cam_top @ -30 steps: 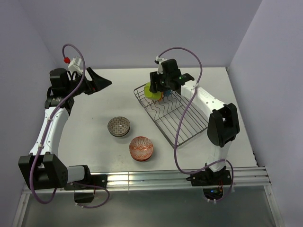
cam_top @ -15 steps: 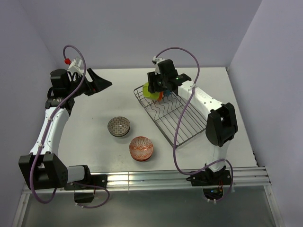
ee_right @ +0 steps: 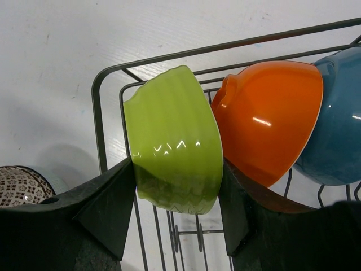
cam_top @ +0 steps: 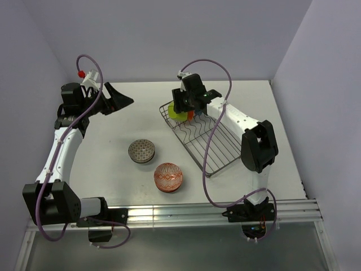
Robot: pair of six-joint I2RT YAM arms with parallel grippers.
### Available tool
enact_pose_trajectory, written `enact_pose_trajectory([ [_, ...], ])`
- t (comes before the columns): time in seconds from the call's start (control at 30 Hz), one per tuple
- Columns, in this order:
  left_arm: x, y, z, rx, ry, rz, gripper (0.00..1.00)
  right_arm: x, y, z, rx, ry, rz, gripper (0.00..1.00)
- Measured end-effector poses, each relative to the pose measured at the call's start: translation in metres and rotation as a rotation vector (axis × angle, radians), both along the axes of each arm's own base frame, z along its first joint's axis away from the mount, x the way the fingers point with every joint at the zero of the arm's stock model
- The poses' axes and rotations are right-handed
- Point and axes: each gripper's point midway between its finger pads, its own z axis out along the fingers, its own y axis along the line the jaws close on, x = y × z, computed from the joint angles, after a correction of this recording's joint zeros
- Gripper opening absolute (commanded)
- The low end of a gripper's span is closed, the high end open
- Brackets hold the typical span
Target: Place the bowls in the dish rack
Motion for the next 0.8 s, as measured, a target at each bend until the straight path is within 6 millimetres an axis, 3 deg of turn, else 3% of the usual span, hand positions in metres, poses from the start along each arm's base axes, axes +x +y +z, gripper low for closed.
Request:
enact_pose_trajectory([
  [0.27, 0.001, 0.000, -0.005, 0.003, 0.014, 0.001, 0.91, 0.003, 0.002, -0.005, -0.021, -0.004, -0.012, 0.26],
  [0.47, 0.001, 0.001, -0.005, 0.014, 0.007, -0.003, 0.93, 0.004, 0.003, -0.005, -0.032, -0.008, -0.016, 0.50],
  [0.5, 0.001, 0.001, -0.006, 0.016, 0.010, -0.003, 0.94, 0.004, 0.003, -0.005, -0.033, -0.009, -0.017, 0.60],
  [0.6, 0.000, 0.001, -0.009, 0.020, 0.021, -0.004, 0.98, 0.006, 0.005, -0.004, -0.037, -0.015, -0.015, 0.72],
  [0.8, 0.001, 0.003, -0.013, 0.036, 0.025, 0.003, 0.99, 0.009, 0.005, -0.001, -0.045, -0.030, -0.016, 0.80],
])
